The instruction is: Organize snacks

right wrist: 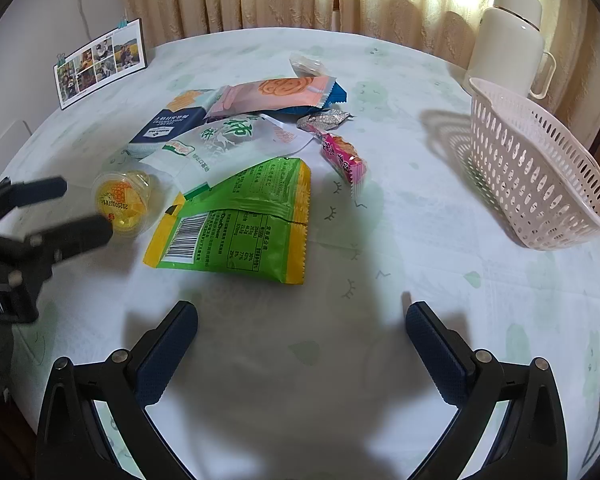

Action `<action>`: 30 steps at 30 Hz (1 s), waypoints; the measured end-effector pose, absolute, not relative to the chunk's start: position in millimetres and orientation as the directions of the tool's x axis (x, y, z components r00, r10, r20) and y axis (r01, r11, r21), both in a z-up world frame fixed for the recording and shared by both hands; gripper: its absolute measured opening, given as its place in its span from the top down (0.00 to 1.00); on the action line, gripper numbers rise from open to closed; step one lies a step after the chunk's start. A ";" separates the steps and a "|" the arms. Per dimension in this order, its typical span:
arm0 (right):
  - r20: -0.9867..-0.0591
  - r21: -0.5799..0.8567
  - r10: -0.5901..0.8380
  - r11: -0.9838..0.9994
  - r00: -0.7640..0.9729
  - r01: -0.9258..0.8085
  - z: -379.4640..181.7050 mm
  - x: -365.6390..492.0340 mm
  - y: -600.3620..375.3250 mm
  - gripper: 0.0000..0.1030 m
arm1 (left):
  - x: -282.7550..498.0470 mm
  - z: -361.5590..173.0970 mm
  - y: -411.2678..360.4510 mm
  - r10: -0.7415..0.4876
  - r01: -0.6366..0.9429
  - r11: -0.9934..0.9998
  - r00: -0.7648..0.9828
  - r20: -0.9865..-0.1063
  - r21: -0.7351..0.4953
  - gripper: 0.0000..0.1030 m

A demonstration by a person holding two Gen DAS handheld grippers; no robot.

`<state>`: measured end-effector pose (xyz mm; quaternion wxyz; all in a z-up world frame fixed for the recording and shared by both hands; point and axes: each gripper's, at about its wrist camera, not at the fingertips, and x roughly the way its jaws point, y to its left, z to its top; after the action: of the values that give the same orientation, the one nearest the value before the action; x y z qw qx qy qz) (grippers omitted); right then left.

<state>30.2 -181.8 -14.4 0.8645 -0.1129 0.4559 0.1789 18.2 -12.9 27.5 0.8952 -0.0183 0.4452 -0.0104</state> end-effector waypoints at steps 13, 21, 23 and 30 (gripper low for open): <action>-0.828 -0.032 0.206 0.910 0.521 -0.412 -14.5 30.1 -182.0 0.00 | 38.0 11.9 -20.2 -0.101 0.020 0.994 0.571 -0.814 -0.109 0.53; -0.828 -0.028 0.212 0.909 0.520 -0.415 -14.2 29.7 -182.3 0.00 | 24.1 17.9 -1.6 -0.098 -0.005 0.991 0.635 -0.767 -0.131 0.54; -0.827 -0.019 0.222 0.907 0.517 -0.420 -12.6 29.6 -182.4 0.00 | 18.3 23.7 0.6 -0.068 -0.013 0.994 0.670 -0.740 -0.104 0.54; -0.813 0.010 0.274 0.889 0.513 -0.458 -1.7 33.0 -159.7 0.00 | 13.6 30.7 4.9 -0.049 -0.012 0.997 0.705 -0.707 -0.081 0.54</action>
<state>33.0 -159.7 -1.7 0.8637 -0.1037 0.4455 0.2119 13.6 4.9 30.7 0.9225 -0.0399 0.3837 -0.0100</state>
